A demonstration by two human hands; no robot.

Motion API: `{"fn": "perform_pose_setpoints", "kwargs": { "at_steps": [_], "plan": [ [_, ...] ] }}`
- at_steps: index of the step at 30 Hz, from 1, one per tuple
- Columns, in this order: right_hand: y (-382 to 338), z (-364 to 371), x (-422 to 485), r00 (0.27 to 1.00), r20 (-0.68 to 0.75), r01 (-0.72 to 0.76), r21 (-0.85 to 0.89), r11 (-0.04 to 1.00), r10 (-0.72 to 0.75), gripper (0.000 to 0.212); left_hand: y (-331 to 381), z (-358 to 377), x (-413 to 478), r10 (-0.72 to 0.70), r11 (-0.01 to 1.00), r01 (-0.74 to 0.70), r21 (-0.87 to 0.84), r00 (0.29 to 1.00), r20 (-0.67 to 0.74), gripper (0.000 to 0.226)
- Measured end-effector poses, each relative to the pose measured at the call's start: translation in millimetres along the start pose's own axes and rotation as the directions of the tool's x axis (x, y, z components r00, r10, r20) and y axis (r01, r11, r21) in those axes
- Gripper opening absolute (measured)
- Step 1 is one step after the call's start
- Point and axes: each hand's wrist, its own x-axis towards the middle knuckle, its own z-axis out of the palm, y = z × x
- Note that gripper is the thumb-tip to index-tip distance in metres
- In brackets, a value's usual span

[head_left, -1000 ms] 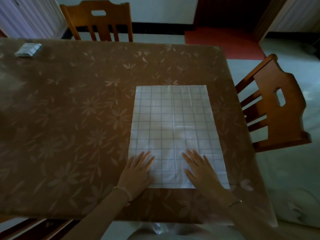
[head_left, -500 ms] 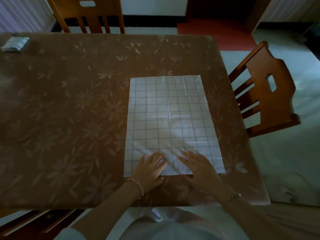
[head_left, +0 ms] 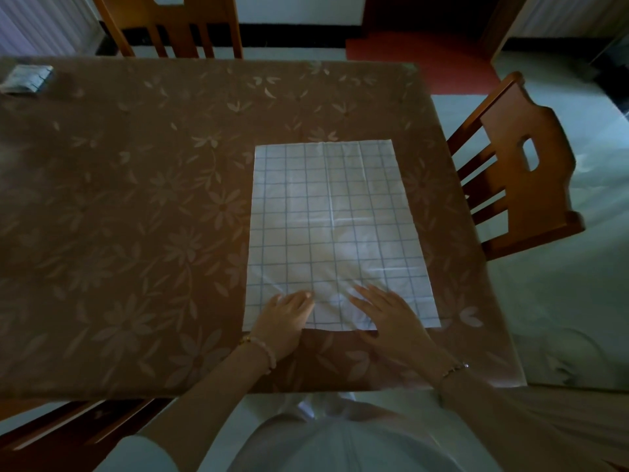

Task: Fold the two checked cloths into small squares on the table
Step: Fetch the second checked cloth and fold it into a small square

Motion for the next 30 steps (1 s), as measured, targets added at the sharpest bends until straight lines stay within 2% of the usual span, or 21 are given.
{"fn": "perform_pose_setpoints", "kwargs": {
  "at_steps": [3,8,14,16,18,20,22,23,26,30],
  "plan": [
    [3,0,0,1.0,0.017,-0.001,0.011,1.0,0.001,0.06,-12,-8,-7,-0.072,0.997,0.071,-0.038,0.997,-0.021,0.009],
    [13,1,-1,0.999,0.025,0.023,-0.034,0.999,-0.023,0.054,-25,-19,-7,-0.236,0.953,0.242,-0.184,0.97,0.056,0.009],
    [14,-7,-4,0.99,-0.136,0.044,0.012,0.999,-0.042,0.029,-25,-26,-9,-0.2,0.949,0.233,-0.214,0.966,0.165,0.01],
    [13,-15,0,0.996,-0.091,0.008,0.05,0.999,-0.003,0.017,-28,-30,-5,-0.227,0.934,0.278,-0.227,0.947,0.227,0.013],
    [13,-26,7,0.996,-0.011,-0.088,0.13,0.988,0.09,0.023,-32,-39,3,-0.24,0.926,0.304,-0.223,0.931,0.274,0.023],
    [16,-42,16,0.987,-0.008,-0.155,0.148,0.977,0.158,0.032,-36,-49,13,-0.235,0.93,0.289,-0.226,0.942,0.239,0.026],
    [21,-58,26,0.977,-0.104,-0.164,0.205,0.965,0.188,0.024,-42,-62,23,-0.241,0.94,0.272,-0.204,0.957,0.163,0.021],
    [25,-64,32,0.969,-0.167,-0.143,0.214,0.966,0.18,0.021,-45,-68,29,-0.241,0.948,0.26,-0.183,0.963,0.119,0.019],
    [39,-85,55,0.957,-0.238,-0.125,0.175,0.977,0.165,0.011,-53,-88,52,-0.212,0.965,0.208,-0.157,0.977,-0.009,0.016],
    [53,-116,91,0.941,-0.319,-0.074,0.13,0.989,0.113,0.011,-67,-112,90,-0.213,0.969,0.194,-0.151,0.97,-0.12,0.014]
  ]
}}
